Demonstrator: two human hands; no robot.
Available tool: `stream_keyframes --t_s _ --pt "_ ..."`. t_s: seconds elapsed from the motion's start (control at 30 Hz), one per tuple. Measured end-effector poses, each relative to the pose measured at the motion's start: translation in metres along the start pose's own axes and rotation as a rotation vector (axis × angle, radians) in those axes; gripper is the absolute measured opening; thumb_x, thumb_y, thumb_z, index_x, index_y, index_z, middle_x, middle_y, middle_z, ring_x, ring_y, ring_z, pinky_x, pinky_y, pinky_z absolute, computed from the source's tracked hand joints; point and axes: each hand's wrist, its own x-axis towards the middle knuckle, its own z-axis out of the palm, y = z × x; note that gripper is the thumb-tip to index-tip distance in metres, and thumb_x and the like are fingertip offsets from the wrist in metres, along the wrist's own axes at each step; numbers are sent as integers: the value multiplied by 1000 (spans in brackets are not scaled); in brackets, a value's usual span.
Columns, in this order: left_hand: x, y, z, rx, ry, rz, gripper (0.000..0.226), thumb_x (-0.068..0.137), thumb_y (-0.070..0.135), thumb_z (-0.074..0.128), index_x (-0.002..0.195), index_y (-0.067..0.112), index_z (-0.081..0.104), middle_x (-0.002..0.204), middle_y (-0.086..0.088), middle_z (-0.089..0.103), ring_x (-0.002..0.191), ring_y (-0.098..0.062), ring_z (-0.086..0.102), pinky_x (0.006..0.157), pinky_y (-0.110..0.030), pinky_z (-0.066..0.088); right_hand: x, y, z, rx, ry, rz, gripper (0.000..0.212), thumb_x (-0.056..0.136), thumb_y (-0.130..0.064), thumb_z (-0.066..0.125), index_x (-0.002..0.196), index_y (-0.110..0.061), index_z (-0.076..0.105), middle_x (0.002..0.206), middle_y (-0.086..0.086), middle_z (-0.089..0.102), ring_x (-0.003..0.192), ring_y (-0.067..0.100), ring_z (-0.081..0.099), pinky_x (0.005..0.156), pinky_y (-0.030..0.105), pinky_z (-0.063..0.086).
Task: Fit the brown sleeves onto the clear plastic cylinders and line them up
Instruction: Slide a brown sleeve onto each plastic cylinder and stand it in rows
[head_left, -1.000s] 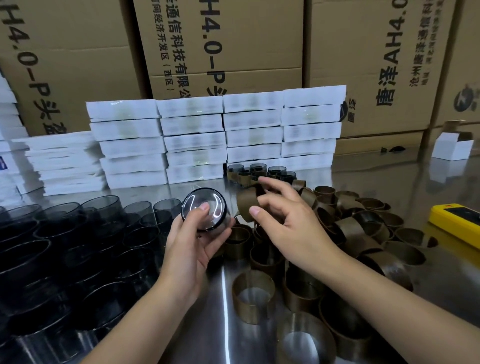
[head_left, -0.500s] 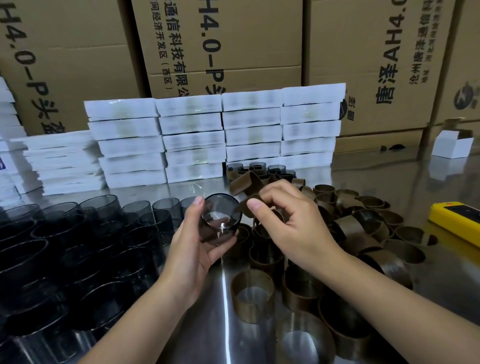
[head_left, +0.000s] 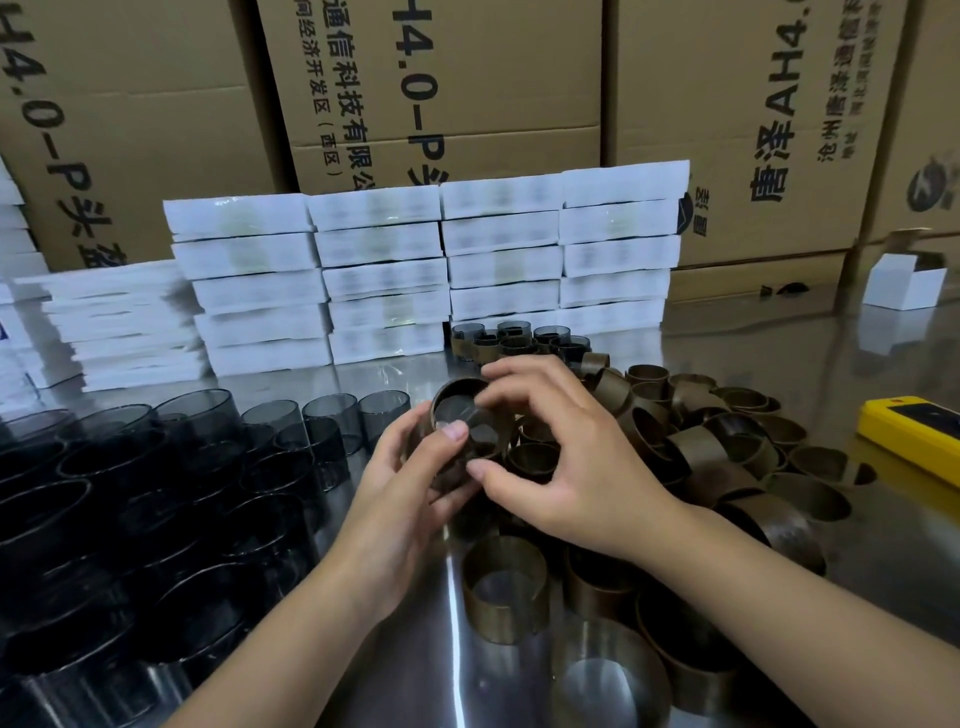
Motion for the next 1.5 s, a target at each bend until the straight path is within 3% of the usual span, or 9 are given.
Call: stream_keyframes --t_s 0.13,0.33,0.53,0.77,0.9,1.03,1.3,1.4,1.5 --pt "1 -2 -2 3 -1 14 80 67 26 73 139 8 44 116 -10 67 102 -23 69 80 -32 58 3 3 2 212 -8 240 49 80 -41 64 124 -35 41 125 -13 52 115 -2 53 100 25 44" --pt "4 -2 -6 72 1 73 74 67 18 69 137 9 47 125 -13 63 104 -22 68 89 -35 56 7 9 3 426 -53 436 37 86 -16 65 113 -35 49 115 0 64 100 11 65 99 42 47" --pt "4 -1 -9 103 -1 108 66 66 10 67 130 8 54 123 -16 64 111 -28 65 95 -45 53 9 4 -1 483 10 467 22 87 -9 63 101 -23 54 101 2 70 97 17 66 95 39 50" --pt "1 3 -11 94 -1 119 69 53 21 77 120 14 63 112 -14 70 102 -32 69 77 -39 58 10 5 -1 447 68 447 13 86 -12 65 90 -20 55 78 -5 62 77 12 57 78 32 49" --pt "0 4 -9 -42 -78 39 47 69 19 70 114 12 65 114 -19 69 97 -30 70 72 -34 58 12 12 -4 476 52 451 28 75 -39 71 96 -23 62 79 -10 68 79 2 63 74 23 53" --pt "-2 7 -5 -145 -156 -32 77 48 35 91 115 8 65 119 -20 66 103 -31 67 78 -36 57 12 16 0 510 -80 603 57 67 -76 56 101 -31 64 96 -13 69 86 3 67 74 26 55" --pt "-2 9 -7 -115 -239 -55 60 53 40 90 105 14 75 119 -16 68 110 -28 66 85 -34 56 12 15 2 699 -170 653 70 66 -66 53 117 -18 61 105 2 70 77 14 69 72 28 54" --pt "-2 10 -7 -117 -262 -83 53 54 38 90 100 14 77 111 -15 71 97 -25 71 77 -29 58 11 14 4 770 -155 650 59 72 -57 52 110 -12 62 92 6 66 67 10 63 74 31 55" --pt "-3 10 -4 -170 -275 -135 63 46 42 94 98 12 77 110 -16 71 96 -23 71 72 -27 58 11 10 4 862 -148 657 54 76 -53 50 107 -11 63 80 5 63 64 10 57 65 25 53"
